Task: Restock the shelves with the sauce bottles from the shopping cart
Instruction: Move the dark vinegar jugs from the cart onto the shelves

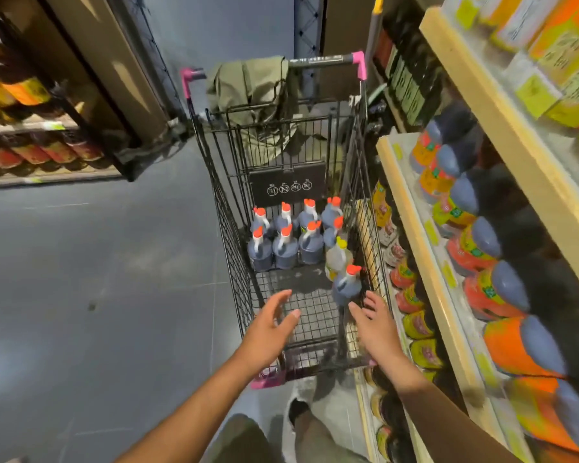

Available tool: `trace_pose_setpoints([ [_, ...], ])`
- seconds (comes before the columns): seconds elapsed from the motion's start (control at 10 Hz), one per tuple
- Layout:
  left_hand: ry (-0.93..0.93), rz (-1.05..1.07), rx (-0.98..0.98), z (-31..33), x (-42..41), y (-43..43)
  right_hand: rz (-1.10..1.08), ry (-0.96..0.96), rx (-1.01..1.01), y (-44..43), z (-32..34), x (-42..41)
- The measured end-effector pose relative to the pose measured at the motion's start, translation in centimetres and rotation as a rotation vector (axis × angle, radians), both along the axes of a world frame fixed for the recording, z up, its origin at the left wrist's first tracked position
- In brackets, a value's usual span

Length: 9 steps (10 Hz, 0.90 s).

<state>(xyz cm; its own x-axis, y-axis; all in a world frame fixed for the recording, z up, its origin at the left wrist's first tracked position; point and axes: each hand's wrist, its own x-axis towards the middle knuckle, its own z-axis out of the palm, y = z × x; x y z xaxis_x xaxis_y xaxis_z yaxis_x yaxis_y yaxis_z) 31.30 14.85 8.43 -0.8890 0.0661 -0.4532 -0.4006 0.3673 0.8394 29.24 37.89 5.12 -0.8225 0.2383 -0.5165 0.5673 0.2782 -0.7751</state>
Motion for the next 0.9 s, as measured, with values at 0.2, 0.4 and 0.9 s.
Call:
trace_pose_setpoints([
  [0.2, -0.084, 0.038, 0.006, -3.1, -3.9, 0.8, 0.026, -0.244, 0.013, 2.0, -8.7, -6.3],
  [0.4, -0.166, 0.049, 0.011, -6.1, -6.2, 0.4, -0.037, -0.429, 0.122, 0.2, -10.6, -11.6],
  [0.9, -0.35, -0.035, 0.038, -10.2, -8.8, -4.8, 0.249, -0.334, 0.394, 0.6, -15.6, -13.6],
])
